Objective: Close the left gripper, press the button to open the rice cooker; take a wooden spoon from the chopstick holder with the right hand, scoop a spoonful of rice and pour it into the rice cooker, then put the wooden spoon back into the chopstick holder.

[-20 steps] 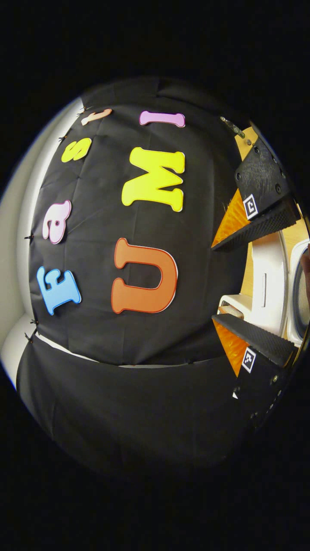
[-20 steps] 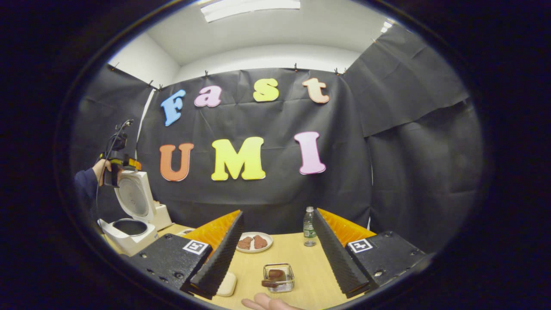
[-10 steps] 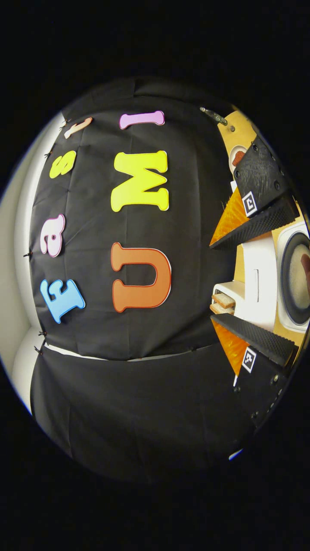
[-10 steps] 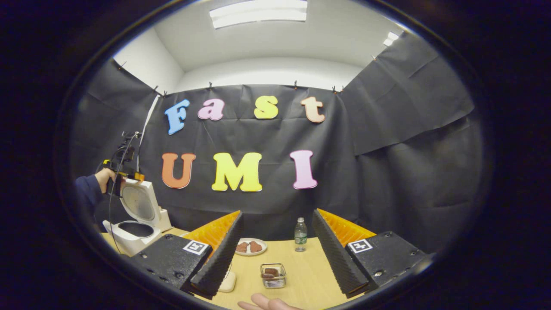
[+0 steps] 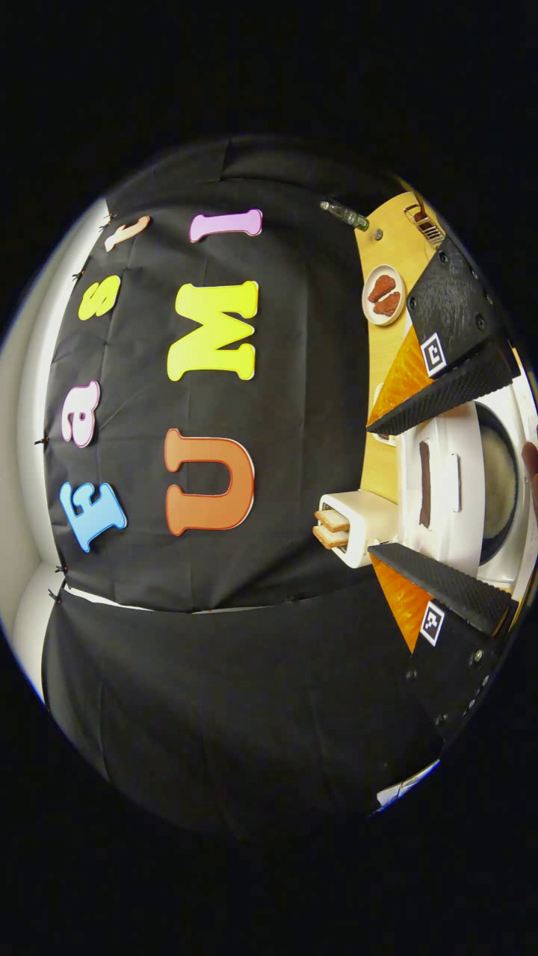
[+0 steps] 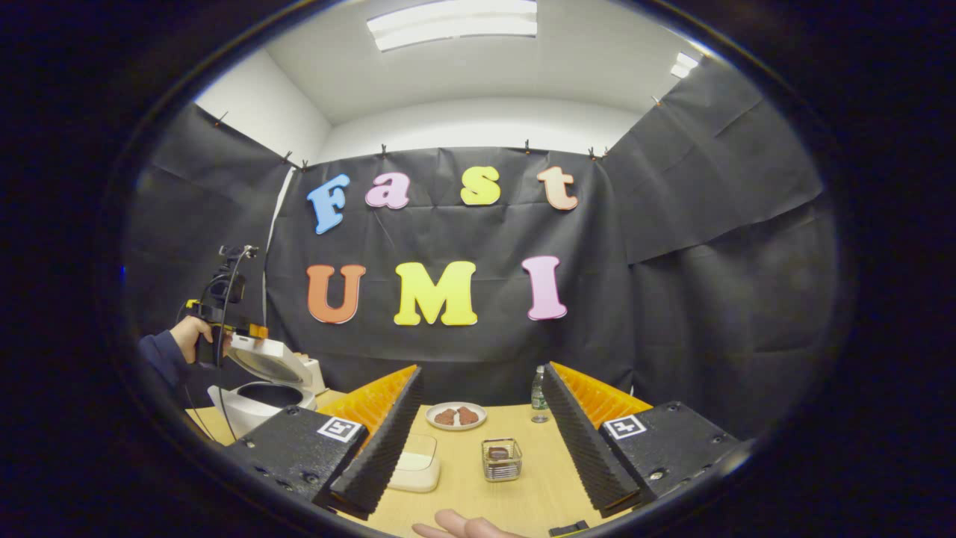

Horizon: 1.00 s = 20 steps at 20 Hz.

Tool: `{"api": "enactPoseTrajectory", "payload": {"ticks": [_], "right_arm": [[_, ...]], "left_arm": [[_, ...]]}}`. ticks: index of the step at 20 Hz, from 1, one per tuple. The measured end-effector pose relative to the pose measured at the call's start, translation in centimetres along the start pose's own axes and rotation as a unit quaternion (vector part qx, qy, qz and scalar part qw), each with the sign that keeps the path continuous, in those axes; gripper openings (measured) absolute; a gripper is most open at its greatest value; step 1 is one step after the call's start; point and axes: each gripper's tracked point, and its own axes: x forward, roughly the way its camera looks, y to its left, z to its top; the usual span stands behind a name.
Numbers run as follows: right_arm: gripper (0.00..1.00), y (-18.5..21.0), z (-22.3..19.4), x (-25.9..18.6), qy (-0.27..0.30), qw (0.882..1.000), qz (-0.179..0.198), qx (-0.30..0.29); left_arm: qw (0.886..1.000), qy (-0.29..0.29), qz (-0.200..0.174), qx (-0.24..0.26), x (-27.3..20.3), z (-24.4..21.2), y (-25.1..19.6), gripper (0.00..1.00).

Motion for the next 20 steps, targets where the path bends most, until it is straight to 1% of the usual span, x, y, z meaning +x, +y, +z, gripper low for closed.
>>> {"api": "enactPoseTrajectory", "payload": {"ticks": [1,2,3,4,6,8,11,12,13,15,18,19,20], "right_arm": [[0.99,-0.1,-0.1,-0.4,0.000,1.000,-0.007,-0.003],[1.00,0.2,-0.1,-0.6,-0.002,1.000,-0.011,-0.004],[1.00,0.6,-0.2,-0.7,-0.001,1.000,-0.010,-0.007],[0.98,1.0,-0.6,-0.8,0.004,1.000,-0.006,-0.011],[0.99,2.0,-1.1,-1.0,0.012,1.000,0.007,-0.014],[1.00,2.4,-1.4,-1.2,0.015,1.000,0.013,-0.013],[1.00,2.4,-1.8,-1.3,0.016,1.000,0.014,-0.016],[0.99,2.3,-2.0,-1.3,0.017,1.000,0.014,-0.015],[1.00,2.3,-1.9,-1.4,0.014,1.000,0.016,-0.009],[1.00,2.4,-1.6,-1.7,0.005,1.000,0.020,-0.001],[1.00,2.1,-1.5,-2.0,-0.006,1.000,0.018,0.002],[0.99,2.1,-1.4,-2.0,-0.009,1.000,0.016,0.007],[1.00,2.6,-1.3,-2.2,-0.013,1.000,0.021,0.014]], "left_arm": [[1.000,0.007,0.001,-0.008,-0.5,-1.1,0.0,0.94],[1.000,0.017,-0.002,-0.015,-1.0,-2.3,-0.2,0.94],[0.999,0.023,-0.006,-0.022,-1.5,-3.3,-0.6,0.94],[0.999,0.024,-0.006,-0.025,-1.7,-4.1,-0.8,0.93],[1.000,0.024,-0.002,-0.013,-1.9,-5.5,-0.6,0.93],[0.999,0.031,-0.009,-0.002,-1.9,-7.1,-0.9,0.91],[0.999,0.035,-0.009,0.001,-1.8,-8.2,-0.4,0.91],[0.999,0.036,-0.010,0.009,-1.6,-8.5,-0.5,0.91],[0.999,0.037,-0.013,0.013,-1.4,-8.7,-0.5,0.91],[0.999,0.041,-0.013,0.003,-1.1,-9.2,-0.2,0.92],[0.998,0.060,-0.010,0.009,-0.6,-11.1,-0.4,0.92],[0.998,0.067,-0.010,0.009,-0.4,-11.7,-0.4,0.92],[0.997,0.078,-0.010,0.008,-0.5,-12.4,-0.3,0.92]]}}
